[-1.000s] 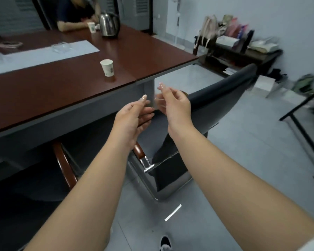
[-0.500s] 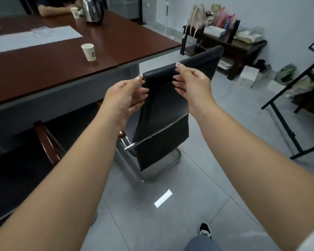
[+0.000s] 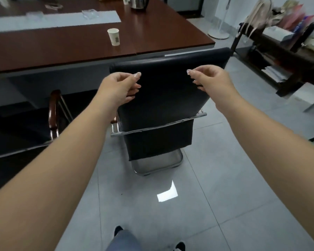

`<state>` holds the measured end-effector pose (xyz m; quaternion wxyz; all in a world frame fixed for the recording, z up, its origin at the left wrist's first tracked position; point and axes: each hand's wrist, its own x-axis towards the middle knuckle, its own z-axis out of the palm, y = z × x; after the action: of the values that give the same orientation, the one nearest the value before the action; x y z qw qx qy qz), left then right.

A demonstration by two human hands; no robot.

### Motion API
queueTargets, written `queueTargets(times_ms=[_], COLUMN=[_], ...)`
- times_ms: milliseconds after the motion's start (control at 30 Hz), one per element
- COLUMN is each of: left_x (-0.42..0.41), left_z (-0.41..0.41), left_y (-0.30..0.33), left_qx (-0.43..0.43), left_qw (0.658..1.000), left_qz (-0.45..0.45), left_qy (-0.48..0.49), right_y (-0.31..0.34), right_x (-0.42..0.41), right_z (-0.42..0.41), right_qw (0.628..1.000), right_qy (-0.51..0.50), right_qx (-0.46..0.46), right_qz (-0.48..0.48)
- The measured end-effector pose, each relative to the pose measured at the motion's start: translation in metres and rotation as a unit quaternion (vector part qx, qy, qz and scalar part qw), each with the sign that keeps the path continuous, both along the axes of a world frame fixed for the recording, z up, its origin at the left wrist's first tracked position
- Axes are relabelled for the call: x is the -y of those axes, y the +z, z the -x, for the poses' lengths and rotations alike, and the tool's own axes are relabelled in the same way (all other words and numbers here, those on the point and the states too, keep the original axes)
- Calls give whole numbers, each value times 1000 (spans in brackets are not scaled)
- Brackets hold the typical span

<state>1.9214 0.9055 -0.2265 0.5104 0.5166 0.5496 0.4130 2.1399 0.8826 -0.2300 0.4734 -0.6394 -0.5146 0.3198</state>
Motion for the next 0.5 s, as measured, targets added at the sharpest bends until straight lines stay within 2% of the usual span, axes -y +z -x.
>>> queueTargets(times_ms=[100, 200, 300, 400, 500], left_x=[-3, -18, -37, -61, -84], left_z=[-11, -19, -33, -42, -51], left_y=[6, 13, 19, 20, 9], left_qx=[-86, -136, -211, -286, -363], left_qw=[995, 988, 971, 946, 918], left_qz=[-49, -72, -105, -152, -146], left_qy=[14, 23, 27, -14, -69], right_y=[10, 14, 14, 7, -1], right_x=[-22, -45, -65, -87, -109], right_z=[-20, -35, -48, -64, -83], right_qw=[995, 978, 964, 943, 914], right_qy=[54, 88, 97, 88, 70], right_qx=[87, 187, 245, 320, 400], right_qz=[-9, -22, -28, -31, 5])
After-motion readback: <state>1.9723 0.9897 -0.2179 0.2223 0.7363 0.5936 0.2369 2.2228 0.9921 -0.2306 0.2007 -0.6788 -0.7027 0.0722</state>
